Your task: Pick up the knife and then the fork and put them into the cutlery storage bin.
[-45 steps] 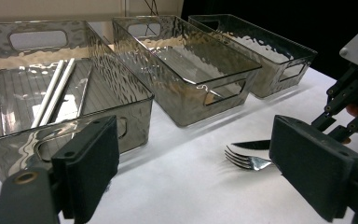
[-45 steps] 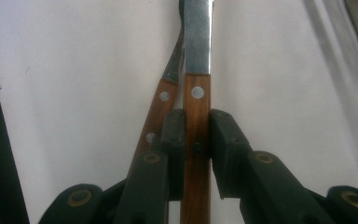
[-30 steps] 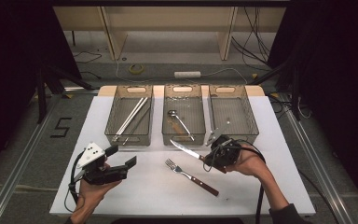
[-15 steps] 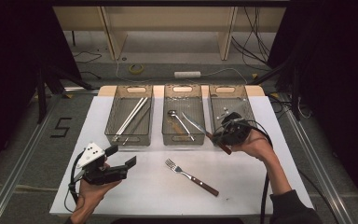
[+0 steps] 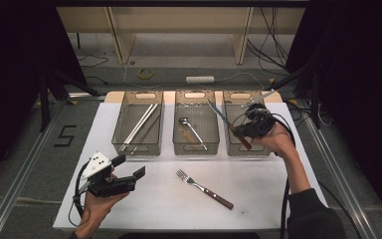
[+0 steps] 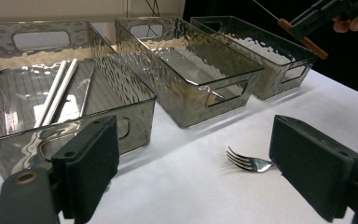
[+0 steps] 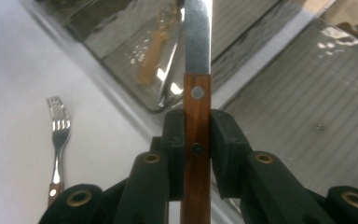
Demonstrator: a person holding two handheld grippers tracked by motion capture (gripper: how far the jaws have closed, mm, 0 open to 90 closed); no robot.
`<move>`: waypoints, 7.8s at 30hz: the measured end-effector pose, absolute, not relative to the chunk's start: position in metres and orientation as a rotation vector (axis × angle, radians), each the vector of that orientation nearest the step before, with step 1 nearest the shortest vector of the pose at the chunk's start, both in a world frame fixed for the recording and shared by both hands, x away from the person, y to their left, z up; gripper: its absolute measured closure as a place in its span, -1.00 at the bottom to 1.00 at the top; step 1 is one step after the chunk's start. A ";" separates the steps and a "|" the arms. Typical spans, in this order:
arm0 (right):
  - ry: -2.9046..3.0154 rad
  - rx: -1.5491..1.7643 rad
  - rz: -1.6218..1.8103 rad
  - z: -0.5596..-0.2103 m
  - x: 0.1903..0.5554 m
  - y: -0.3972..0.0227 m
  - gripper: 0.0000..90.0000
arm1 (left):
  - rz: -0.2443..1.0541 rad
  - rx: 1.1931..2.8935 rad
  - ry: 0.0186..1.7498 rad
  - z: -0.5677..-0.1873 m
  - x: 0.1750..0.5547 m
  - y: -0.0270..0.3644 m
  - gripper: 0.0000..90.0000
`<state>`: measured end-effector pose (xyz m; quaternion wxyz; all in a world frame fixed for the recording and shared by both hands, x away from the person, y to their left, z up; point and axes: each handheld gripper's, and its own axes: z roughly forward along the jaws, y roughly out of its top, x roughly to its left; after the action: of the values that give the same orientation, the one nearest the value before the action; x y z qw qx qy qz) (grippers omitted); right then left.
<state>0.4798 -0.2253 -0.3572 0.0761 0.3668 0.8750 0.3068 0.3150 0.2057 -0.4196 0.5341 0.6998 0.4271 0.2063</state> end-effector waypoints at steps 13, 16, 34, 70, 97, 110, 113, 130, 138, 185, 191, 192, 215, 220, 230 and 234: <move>2.501 1.306 0.899 -0.365 0.508 -0.241 0.72 | 0.494 1.667 1.018 -0.420 0.315 0.206 -0.66; 2.463 1.361 0.892 -0.368 0.513 -0.244 0.72 | 0.493 1.667 1.018 -0.420 0.315 0.206 -0.66; 2.369 1.503 0.831 -0.382 0.526 -0.244 0.72 | 0.493 1.666 1.016 -0.419 0.315 0.206 -0.66; 2.331 1.656 0.801 -0.406 0.533 -0.238 0.38 | 0.493 1.668 1.017 -0.419 0.315 0.207 -0.66; 2.605 1.113 0.990 -0.371 0.438 -0.196 -0.22 | 0.494 1.667 1.022 -0.420 0.314 0.206 -0.66; 2.704 0.989 0.946 -0.381 0.411 -0.175 -0.32 | 0.493 1.673 1.016 -0.420 0.314 0.205 -0.66; 2.724 0.971 0.936 -0.384 0.405 -0.171 -0.32 | 0.492 1.670 1.017 -0.419 0.314 0.206 -0.66; 2.835 0.962 0.782 -0.421 0.380 -0.150 -0.13 | 0.492 1.665 1.015 -0.419 0.313 0.206 -0.66; 2.871 0.948 0.738 -0.435 0.371 -0.145 0.03 | 0.493 1.664 1.014 -0.418 0.313 0.206 -0.66; 2.897 0.870 0.557 -0.463 0.358 -0.135 0.67 | 0.494 1.673 1.010 -0.419 0.313 0.205 -0.66; 2.888 0.867 0.549 -0.463 0.357 -0.133 0.68 | 0.493 1.674 1.009 -0.419 0.313 0.205 -0.66; 2.889 0.860 0.544 -0.463 0.357 -0.133 0.69 | 0.493 1.674 1.010 -0.419 0.313 0.205 -0.66; 2.884 0.852 0.607 -0.451 0.361 -0.141 0.72 | 0.495 1.674 1.009 -0.418 0.313 0.205 -0.66; 2.859 0.877 0.655 -0.444 0.365 -0.148 0.72 | 0.495 1.675 1.009 -0.419 0.313 0.205 -0.66; 2.800 0.897 0.756 -0.424 0.368 -0.163 0.72 | 0.495 1.675 1.010 -0.419 0.313 0.205 -0.66; 2.782 0.908 0.775 -0.418 0.369 -0.168 0.72 | 0.496 1.675 1.010 -0.419 0.313 0.205 -0.66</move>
<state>0.3694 -0.1677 -0.4183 0.0570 0.2995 0.9175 0.2556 0.3130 0.2052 -0.4187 0.5327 0.7025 0.4236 0.2078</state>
